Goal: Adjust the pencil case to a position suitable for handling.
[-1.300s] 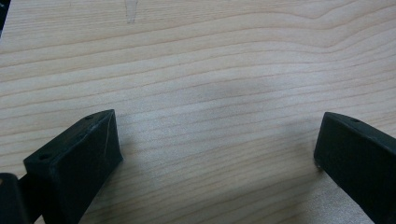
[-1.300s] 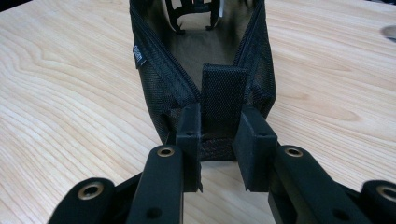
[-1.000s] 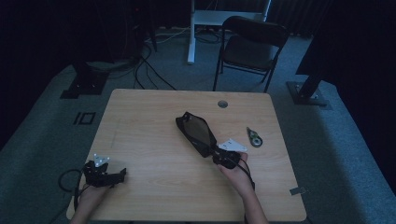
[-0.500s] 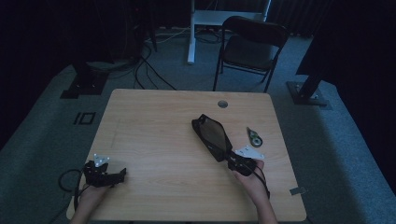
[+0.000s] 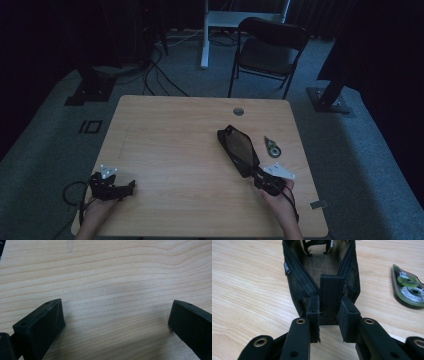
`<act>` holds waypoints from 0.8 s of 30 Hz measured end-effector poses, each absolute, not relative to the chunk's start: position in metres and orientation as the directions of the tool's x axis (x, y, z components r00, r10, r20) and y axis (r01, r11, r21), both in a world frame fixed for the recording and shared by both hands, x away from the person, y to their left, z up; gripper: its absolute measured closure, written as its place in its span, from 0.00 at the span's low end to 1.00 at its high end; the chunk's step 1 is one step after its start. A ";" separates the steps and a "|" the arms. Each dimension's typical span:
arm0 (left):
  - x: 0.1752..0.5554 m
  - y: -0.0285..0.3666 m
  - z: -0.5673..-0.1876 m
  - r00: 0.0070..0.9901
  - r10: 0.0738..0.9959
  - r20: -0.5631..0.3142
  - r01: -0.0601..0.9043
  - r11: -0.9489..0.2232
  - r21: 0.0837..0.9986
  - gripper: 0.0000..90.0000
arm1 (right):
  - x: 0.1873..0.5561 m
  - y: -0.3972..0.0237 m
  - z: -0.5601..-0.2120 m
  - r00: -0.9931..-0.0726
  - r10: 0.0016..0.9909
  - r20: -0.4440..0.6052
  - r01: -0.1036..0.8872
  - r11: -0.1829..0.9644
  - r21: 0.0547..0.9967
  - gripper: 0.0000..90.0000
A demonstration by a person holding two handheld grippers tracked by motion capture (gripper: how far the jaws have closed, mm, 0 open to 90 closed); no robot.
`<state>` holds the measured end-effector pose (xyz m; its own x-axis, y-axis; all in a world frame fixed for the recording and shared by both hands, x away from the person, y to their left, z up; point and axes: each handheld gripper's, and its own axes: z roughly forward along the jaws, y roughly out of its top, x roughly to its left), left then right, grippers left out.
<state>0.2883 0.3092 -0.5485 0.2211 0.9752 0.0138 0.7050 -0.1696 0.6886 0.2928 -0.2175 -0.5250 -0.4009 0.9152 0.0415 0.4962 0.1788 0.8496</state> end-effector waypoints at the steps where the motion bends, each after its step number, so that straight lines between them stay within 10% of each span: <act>1: 0.288 0.309 -0.548 0.221 0.975 0.014 0.705 -0.169 0.689 0.01 | 0.291 -0.218 -0.525 -0.404 0.914 0.037 0.495 0.185 0.849 0.81; 24: 0.288 0.309 -0.548 0.220 0.975 0.014 0.705 -0.169 0.689 0.01 | 0.252 -0.234 -0.528 -0.356 0.933 0.050 0.512 0.150 0.846 0.80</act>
<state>0.2883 0.3092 -0.5485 0.2205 0.9753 0.0136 0.7051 -0.1690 0.6887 0.2524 -0.2343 -0.5284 -0.3556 0.9333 0.0497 0.5123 0.1502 0.8455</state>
